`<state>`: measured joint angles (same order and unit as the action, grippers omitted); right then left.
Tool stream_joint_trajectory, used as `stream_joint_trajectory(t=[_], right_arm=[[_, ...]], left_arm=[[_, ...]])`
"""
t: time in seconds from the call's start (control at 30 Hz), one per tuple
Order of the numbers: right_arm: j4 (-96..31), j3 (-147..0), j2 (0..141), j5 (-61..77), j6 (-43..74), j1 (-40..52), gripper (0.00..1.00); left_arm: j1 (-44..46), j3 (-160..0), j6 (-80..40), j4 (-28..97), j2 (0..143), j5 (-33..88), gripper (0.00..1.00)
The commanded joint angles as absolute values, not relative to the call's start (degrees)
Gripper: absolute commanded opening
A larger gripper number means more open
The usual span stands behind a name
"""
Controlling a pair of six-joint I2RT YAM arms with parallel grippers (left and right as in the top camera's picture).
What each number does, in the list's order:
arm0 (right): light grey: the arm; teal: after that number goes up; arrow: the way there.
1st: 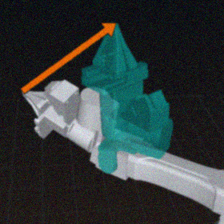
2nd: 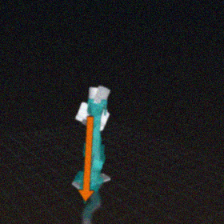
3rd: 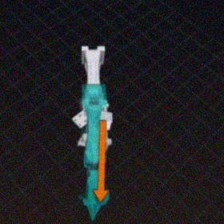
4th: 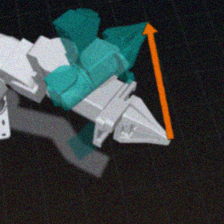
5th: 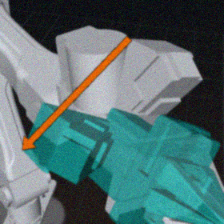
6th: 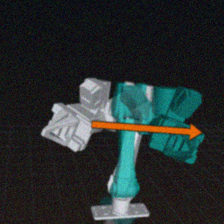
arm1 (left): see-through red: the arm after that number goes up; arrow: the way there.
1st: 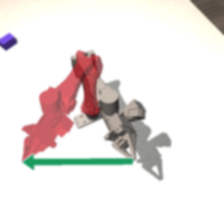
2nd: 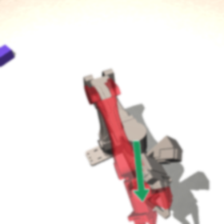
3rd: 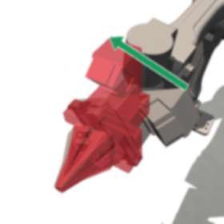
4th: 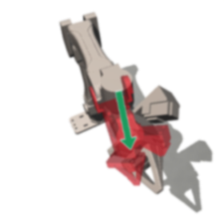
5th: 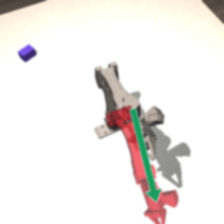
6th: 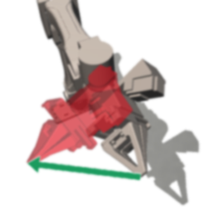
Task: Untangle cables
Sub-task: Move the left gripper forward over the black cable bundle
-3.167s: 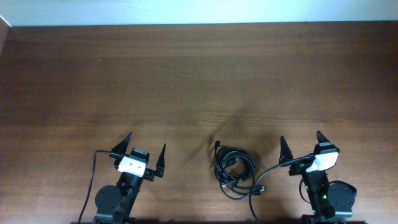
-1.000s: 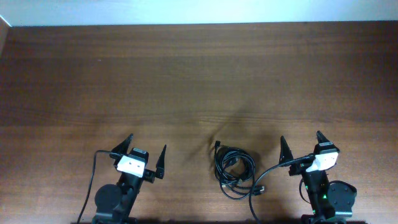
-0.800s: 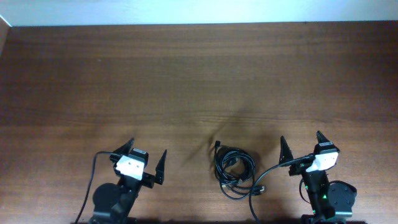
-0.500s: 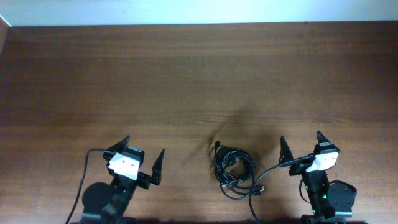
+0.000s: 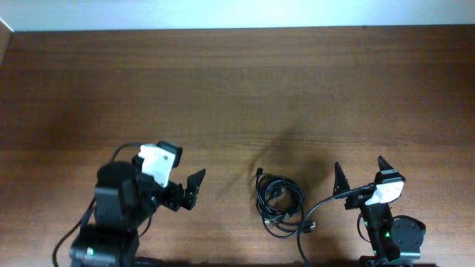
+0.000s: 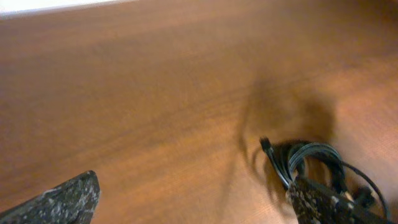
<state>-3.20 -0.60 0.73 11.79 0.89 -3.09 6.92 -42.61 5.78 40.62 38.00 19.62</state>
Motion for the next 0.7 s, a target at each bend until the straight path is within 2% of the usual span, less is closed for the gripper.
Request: stream_joint_trajectory(t=[0.0, 0.17, 0.27, 0.5, 0.67], right_arm=[[-3.66, -0.32, 0.21, 10.9, 1.13, -2.63, 0.99], [-3.66, -0.32, 0.21, 10.9, 1.13, -2.63, 0.99], [-3.66, -0.32, 0.21, 10.9, 1.13, -2.63, 0.99], [-3.66, -0.32, 0.21, 10.9, 1.13, -2.63, 0.99], [-3.66, -0.32, 0.21, 10.9, 1.13, -2.63, 0.99]], left_arm=[[6.66, -50.13, 8.75, 45.93, 45.76, 23.4, 0.99], [9.63, -58.76, 9.39, 54.22, 56.23, 23.42, 0.99], [14.76, -64.27, 9.37, 58.13, 62.61, 23.81, 0.99], [25.43, -67.35, 8.58, 58.83, 73.17, 23.2, 0.99], [29.02, -67.35, 8.27, 58.63, 78.98, 24.67, 0.99]])
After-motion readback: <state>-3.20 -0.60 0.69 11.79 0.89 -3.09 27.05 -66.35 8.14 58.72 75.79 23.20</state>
